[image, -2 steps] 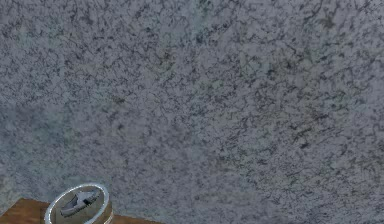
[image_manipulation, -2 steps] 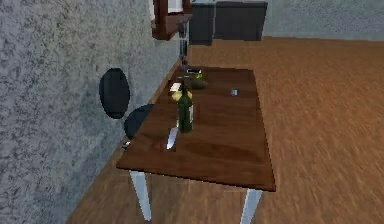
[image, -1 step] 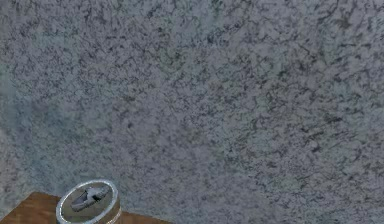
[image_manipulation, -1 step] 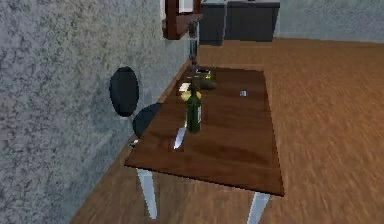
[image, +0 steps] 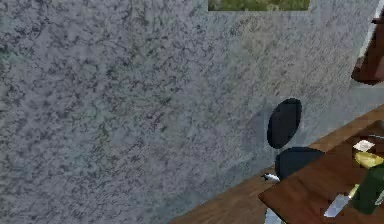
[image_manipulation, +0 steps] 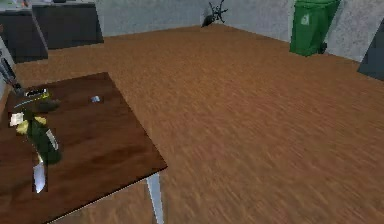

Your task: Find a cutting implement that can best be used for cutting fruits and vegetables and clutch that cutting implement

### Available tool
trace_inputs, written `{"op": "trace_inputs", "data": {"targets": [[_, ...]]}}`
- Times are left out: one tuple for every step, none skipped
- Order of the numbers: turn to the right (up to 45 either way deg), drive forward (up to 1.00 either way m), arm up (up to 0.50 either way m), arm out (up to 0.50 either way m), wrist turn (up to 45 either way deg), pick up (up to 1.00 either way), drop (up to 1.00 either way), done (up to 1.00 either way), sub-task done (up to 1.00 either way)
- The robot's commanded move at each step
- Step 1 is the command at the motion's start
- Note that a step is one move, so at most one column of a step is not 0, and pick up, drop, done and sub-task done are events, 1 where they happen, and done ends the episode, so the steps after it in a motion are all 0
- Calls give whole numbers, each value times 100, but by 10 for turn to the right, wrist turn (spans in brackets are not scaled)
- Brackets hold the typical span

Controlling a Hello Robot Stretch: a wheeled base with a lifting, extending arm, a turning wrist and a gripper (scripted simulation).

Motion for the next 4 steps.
{"op": "trace_inputs", "data": {"targets": [[450,0,0,0,0,0,0,0,0],[30,0,0,0,0,0,0,0,0],[0,30,0,0,0,0,0,0,0],[-450,0,0,0,0,0,0,0,0]]}}
